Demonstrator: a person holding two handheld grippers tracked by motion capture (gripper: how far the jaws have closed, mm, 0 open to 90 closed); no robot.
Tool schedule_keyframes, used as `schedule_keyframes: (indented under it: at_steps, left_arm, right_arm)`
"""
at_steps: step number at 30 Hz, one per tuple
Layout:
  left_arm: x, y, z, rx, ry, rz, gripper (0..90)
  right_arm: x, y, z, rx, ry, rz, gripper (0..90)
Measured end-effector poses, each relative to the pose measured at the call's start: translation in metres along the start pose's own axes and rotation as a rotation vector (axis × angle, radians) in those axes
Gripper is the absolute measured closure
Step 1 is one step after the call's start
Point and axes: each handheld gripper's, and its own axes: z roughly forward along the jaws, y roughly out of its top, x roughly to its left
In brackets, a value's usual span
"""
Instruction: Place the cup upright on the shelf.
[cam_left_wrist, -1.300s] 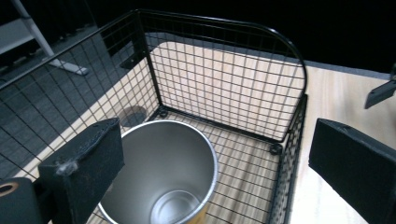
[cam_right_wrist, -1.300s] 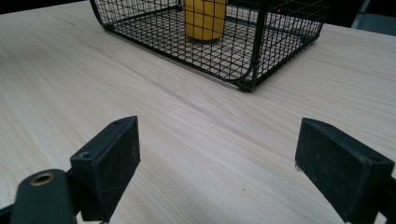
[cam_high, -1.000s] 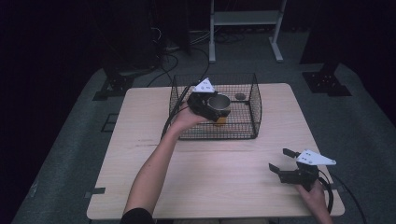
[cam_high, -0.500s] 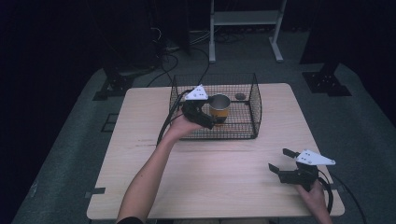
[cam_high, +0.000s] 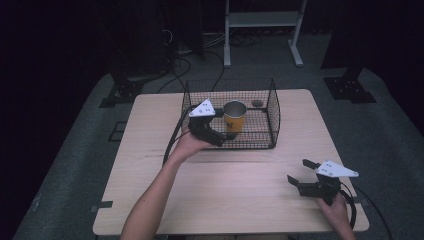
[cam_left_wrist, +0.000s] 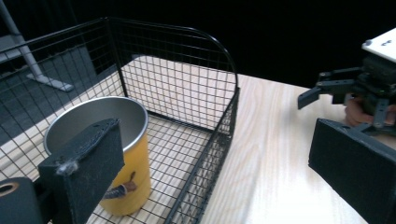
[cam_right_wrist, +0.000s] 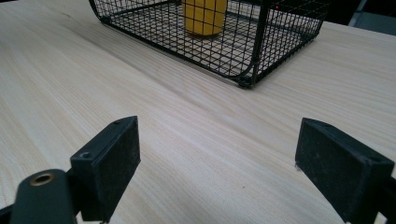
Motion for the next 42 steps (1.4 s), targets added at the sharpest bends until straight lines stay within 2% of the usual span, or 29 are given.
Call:
schedule_keyframes:
  at_steps: [18,36,42]
  left_arm:
    - [-0.019,-0.017,-0.017,-0.031,0.012,0.012,2.6]
    - [-0.03,-0.041,-0.032,-0.052,0.02,-0.021,2.6]
    - [-0.038,-0.047,-0.035,-0.038,0.03,0.003,2.6]
  right_arm:
    - [0.0,0.0,0.001,0.005,-0.004,-0.001,13.0]
    - [0.0,0.0,0.001,0.007,-0.007,0.006,13.0]
    - [-0.001,0.0,0.001,0.008,-0.009,0.008,13.0]
